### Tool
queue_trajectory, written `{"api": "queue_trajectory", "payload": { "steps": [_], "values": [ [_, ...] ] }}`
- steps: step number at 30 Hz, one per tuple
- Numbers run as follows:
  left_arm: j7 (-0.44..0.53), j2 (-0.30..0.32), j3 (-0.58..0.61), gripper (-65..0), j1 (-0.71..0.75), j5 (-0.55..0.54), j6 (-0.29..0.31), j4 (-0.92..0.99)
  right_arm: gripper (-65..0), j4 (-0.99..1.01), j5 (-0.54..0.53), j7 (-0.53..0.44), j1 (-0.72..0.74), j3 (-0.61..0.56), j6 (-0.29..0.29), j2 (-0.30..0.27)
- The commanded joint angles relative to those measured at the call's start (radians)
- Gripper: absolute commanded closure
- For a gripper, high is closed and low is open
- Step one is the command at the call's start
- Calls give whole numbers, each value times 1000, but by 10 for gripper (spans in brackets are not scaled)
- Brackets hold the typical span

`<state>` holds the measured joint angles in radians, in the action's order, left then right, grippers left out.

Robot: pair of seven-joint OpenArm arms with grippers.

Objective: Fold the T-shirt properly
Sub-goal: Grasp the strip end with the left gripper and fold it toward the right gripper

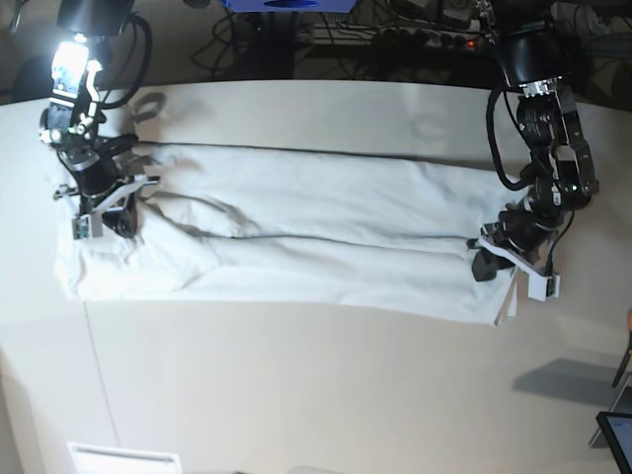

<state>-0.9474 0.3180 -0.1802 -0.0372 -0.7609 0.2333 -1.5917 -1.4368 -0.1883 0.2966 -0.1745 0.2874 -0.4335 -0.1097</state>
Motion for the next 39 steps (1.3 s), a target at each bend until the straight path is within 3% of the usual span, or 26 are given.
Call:
{"api": "queue_trajectory", "payload": {
  "steps": [1,4,11,17,28,39],
  "values": [
    [26,19,32,0,-14,-13,-21,-37,-22,3,39,62,-3,2,23,-6],
    [26,23,121,0,-17,-13,-93,-78,-22,3,39,62,-3,2,23,-6],
    [26,-21,245,0,-19,-13,-104,-123,-22,3,39,62,-4,8,23,-9],
    [26,-78,315,0,-20,-15,-173,-126,-22,3,39,62,-4,3,23,-9],
    [29,-182,396,0,-40,-13,-174,-71,-22,3,39,62,-4,3,23,-6],
    [32,-248,397,0,-62,-13,-174,1,-22,3,39,62,-6,2,23,-6]
  ]
}}
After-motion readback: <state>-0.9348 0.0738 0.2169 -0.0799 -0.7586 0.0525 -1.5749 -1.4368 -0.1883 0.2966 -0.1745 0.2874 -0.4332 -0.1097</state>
